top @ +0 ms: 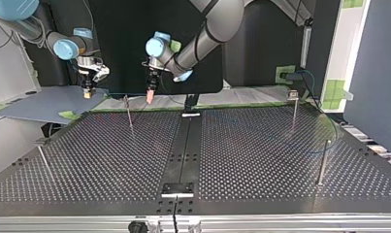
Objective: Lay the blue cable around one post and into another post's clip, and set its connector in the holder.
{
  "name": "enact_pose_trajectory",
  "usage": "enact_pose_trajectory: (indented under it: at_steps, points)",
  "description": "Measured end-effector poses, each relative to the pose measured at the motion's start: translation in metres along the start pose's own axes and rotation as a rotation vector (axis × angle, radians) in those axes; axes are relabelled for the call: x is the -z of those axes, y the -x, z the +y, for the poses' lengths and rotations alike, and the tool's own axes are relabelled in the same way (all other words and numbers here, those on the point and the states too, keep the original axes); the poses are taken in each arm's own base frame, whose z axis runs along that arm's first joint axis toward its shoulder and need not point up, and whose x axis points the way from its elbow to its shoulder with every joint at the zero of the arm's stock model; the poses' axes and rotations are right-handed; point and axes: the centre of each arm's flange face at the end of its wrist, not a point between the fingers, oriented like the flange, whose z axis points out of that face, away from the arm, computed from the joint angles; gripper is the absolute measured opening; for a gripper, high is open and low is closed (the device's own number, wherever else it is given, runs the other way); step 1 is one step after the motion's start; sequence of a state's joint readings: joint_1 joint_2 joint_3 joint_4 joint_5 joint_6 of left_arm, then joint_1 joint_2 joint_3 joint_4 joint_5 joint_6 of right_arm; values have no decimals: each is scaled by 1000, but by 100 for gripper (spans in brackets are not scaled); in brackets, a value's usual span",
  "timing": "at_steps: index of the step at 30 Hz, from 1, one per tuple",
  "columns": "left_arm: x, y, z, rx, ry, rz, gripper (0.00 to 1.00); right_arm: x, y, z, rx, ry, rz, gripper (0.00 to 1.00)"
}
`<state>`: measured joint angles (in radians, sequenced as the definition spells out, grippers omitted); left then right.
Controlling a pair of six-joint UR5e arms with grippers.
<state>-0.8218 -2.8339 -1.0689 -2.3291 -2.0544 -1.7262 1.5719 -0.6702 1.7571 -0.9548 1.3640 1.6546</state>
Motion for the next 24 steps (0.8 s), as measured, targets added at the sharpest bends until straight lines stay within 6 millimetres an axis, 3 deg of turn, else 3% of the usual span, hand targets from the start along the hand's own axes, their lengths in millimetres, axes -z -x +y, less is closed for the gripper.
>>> enact_pose_trajectory:
  at_steps: [11,24]
  points:
    - [-9,3,9,12,7,-17,2,-8,-6,3,-1,18,14,0]
    - [-21,14,4,24,3,-45,2,-20,-15,6,-3,20,35,0]
